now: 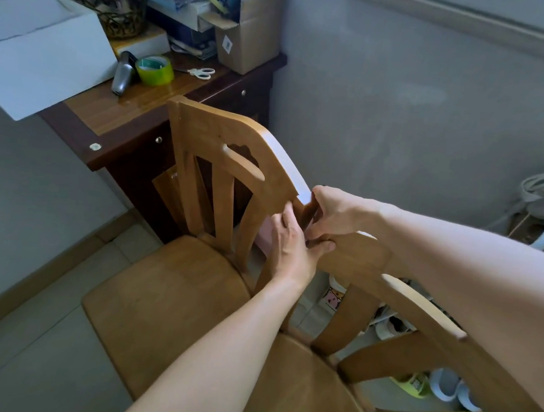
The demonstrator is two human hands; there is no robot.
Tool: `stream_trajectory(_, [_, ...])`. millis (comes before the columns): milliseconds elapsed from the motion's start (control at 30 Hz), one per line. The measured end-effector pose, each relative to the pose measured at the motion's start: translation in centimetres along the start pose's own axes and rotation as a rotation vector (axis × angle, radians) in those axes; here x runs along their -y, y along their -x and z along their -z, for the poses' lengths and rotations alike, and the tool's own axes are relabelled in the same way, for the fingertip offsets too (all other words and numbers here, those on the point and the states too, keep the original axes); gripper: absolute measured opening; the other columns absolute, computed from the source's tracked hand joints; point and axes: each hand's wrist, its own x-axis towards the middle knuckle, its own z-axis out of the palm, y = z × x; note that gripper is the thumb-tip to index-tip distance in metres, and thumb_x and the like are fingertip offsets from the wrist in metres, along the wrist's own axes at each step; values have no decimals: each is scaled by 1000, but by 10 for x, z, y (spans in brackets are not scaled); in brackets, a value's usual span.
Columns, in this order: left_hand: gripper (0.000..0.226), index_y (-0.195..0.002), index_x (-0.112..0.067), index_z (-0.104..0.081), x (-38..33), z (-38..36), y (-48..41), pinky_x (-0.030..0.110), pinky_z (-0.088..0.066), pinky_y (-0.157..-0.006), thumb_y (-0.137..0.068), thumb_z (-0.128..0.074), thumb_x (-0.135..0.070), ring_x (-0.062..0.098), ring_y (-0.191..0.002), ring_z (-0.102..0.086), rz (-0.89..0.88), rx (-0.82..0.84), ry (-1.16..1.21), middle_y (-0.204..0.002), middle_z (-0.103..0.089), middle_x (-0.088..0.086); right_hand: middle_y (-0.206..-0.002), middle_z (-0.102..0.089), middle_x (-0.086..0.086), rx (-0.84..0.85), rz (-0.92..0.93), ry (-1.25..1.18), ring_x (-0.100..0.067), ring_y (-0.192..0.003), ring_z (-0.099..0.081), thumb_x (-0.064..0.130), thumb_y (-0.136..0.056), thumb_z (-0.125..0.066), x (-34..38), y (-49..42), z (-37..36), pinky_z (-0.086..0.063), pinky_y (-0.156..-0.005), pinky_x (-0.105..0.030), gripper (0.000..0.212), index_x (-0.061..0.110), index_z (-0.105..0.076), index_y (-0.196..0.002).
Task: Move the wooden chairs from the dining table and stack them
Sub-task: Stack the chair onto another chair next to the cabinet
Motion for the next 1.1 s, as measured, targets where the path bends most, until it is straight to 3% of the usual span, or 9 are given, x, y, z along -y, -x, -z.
stream_trajectory(100, [94, -148, -13, -23, -2, -2, -4, 38, -52, -95, -77, -81, -35, 27, -121, -50, 2, -38, -13, -138, -38, 13, -80, -71, -7, -62, -21, 38, -20, -71, -67, 31, -66, -83, 3, -2, 1, -54, -58, -32, 33, 9, -68, -85])
stream_trajectory(233, [77, -134, -11, -32, -7, -3, -9, 37, -56, -90, -78, -80, -34, 26, -113, -53, 13, -87, -44, -128, -42, 13, -88, -72, -8, -106, -37, 64, -23, -78, -68, 25, -70, -81, 8, -3, 4, -59, -69, -37, 31, 8, -69, -93])
stream_trajectory(433, [72, -131, -10, -33, -10, -7, -9, 32, -54, -90, -81, -78, -35, 23, -113, -52, 10, -113, -58, -128, -42, 14, -86, -71, -9, -142, -56, 75, -25, -76, -68, 24, -75, -78, 14, 3, 3, -59, -69, -38, 23, 8, -69, -89])
stream_trajectory(667, [72, -132, -10, -28, -12, 4, -13, 36, -54, -91, -83, -74, -37, 27, -111, -54, 40, 15, -79, -128, -38, 15, -92, -68, -10, -178, -150, 8, -27, -82, -65, 20, -80, -70, 17, 4, -7, -56, -72, -38, 24, 9, -55, -94])
stream_trajectory(767, [83, -141, -15, -22, -11, 10, -12, 40, -53, -95, -82, -72, -45, 29, -117, -52, 91, 106, -70, -135, -37, 13, -101, -63, -10, -206, -191, -21, -27, -90, -61, 20, -81, -68, 20, 6, -14, -52, -72, -36, 31, 8, -51, -104])
stream_trajectory(833, [92, -149, -19, -18, -11, 16, -11, 44, -48, -101, -81, -71, -50, 29, -126, -46, 140, 143, -37, -144, -35, 11, -110, -57, -12, -237, -199, -3, -29, -99, -57, 18, -82, -67, 22, 9, -16, -46, -73, -35, 35, 6, -49, -110])
stream_trajectory(933, [89, -152, -26, -21, -14, 26, -4, 49, -43, -106, -83, -70, -51, 29, -136, -41, 236, 119, 80, -152, -36, 5, -120, -50, -16, -296, -193, -28, -33, -109, -51, 7, -81, -64, 24, 18, -17, -48, -82, -38, 37, 4, -51, -116])
stream_trajectory(1100, [75, -151, -26, -30, -19, 49, 25, 38, -41, -98, -88, -70, -34, 26, -135, -43, 371, -13, 399, -152, -41, 4, -129, -45, -15, -425, -131, -53, -32, -118, -43, 4, -87, -55, 29, 45, -26, -38, -80, -34, 43, 7, -47, -129])
